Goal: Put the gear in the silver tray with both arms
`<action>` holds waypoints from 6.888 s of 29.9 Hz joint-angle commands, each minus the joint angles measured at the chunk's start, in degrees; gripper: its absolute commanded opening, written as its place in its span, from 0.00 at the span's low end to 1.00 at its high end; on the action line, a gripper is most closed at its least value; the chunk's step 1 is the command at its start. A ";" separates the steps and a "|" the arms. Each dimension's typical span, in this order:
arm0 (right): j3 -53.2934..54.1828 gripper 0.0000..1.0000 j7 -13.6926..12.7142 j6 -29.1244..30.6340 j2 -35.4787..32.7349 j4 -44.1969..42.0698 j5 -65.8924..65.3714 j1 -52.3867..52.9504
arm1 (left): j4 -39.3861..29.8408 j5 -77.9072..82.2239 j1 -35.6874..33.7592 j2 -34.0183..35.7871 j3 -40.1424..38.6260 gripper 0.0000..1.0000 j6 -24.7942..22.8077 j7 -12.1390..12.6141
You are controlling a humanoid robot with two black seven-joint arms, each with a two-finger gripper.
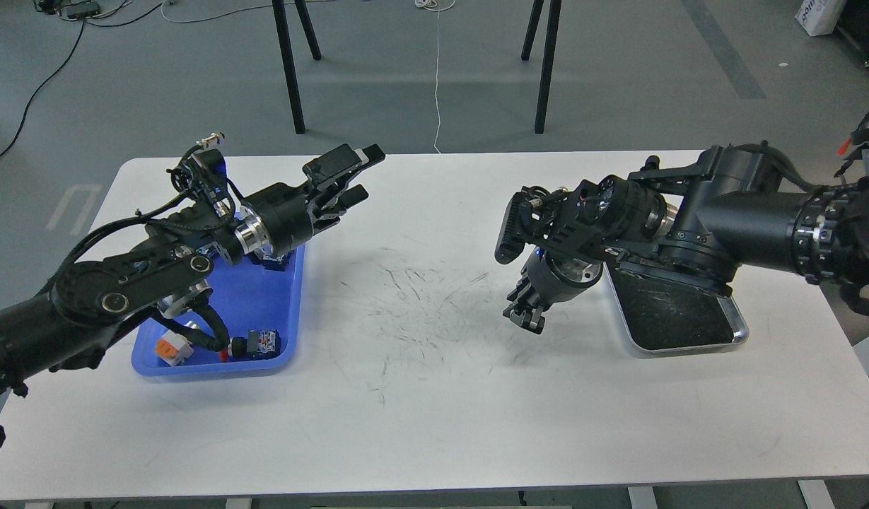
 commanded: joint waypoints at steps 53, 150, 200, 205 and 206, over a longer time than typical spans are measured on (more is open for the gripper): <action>2.55 0.20 0.00 3.73 -14.44 -22.48 0.24 -6.73 | 0.09 0.50 -0.92 -1.23 -0.62 1.00 -0.09 0.00; 17.14 0.98 0.00 -11.91 -8.29 -41.02 53.56 -21.67 | -0.09 1.20 0.31 -2.55 -2.20 1.00 2.02 0.00; 63.11 0.98 0.00 -8.66 -6.71 -15.02 86.72 -33.98 | 1.40 -1.08 3.74 -0.79 -4.84 1.00 5.09 0.00; 62.76 0.98 0.00 -8.84 -6.53 -11.15 86.64 -34.95 | 3.77 0.14 4.00 -0.71 -3.96 1.00 6.24 0.00; 62.76 0.98 0.00 -8.84 -6.53 -11.14 86.64 -34.95 | 4.47 0.58 4.00 -0.79 -3.87 1.00 6.24 0.00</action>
